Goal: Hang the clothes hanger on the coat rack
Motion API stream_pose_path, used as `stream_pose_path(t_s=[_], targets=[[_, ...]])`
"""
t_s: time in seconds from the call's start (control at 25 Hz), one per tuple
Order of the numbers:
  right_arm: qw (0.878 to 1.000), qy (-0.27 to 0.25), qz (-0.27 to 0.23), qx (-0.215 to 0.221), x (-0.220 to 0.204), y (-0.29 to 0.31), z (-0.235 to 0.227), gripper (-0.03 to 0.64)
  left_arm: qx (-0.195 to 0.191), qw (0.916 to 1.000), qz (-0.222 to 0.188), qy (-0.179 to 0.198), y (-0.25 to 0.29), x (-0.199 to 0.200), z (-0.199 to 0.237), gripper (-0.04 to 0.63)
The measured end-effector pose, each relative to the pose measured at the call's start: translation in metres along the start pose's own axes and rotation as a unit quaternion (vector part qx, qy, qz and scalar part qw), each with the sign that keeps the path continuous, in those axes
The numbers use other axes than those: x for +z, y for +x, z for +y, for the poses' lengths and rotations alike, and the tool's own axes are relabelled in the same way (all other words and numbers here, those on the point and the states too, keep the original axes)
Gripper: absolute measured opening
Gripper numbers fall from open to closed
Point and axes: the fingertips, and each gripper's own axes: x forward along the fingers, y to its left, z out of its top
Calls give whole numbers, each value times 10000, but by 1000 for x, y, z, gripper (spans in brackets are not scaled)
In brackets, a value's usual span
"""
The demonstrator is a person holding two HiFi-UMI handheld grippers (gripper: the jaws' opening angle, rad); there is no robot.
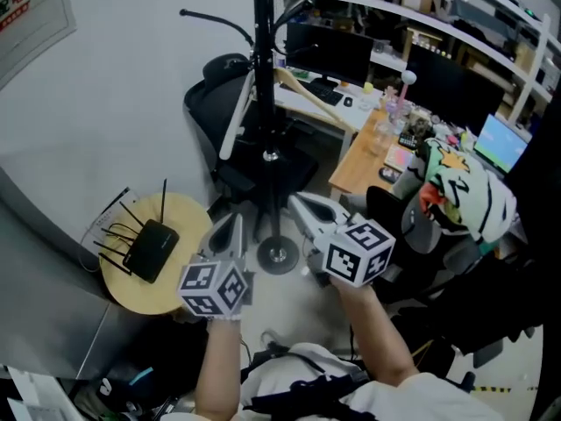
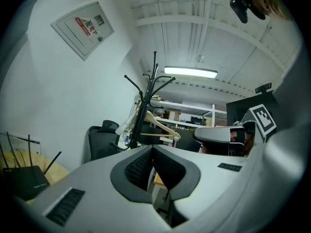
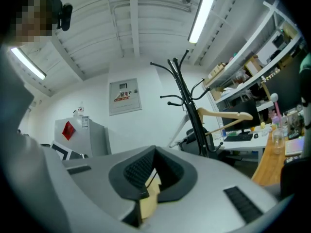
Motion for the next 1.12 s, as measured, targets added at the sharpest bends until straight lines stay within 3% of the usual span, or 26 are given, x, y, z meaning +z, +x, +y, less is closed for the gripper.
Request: stream_pose_path(t_s=[0.28, 0.56, 0.76, 1.12], targets=[[9973, 716, 169, -11, -69, -65, 21, 6, 76, 9968, 790, 53, -52, -65, -50, 2], [9920, 1131, 552, 118, -131, -88, 55, 8, 332, 9925, 1174, 44, -105, -99, -52, 2], [9944, 906, 544, 59, -126, -91, 81, 6, 202, 9933, 1138, -67, -124, -95, -49, 2], [9958, 465, 320, -727, -105, -81, 108, 6, -613, 9920, 1094, -107, -130, -72, -32, 2]])
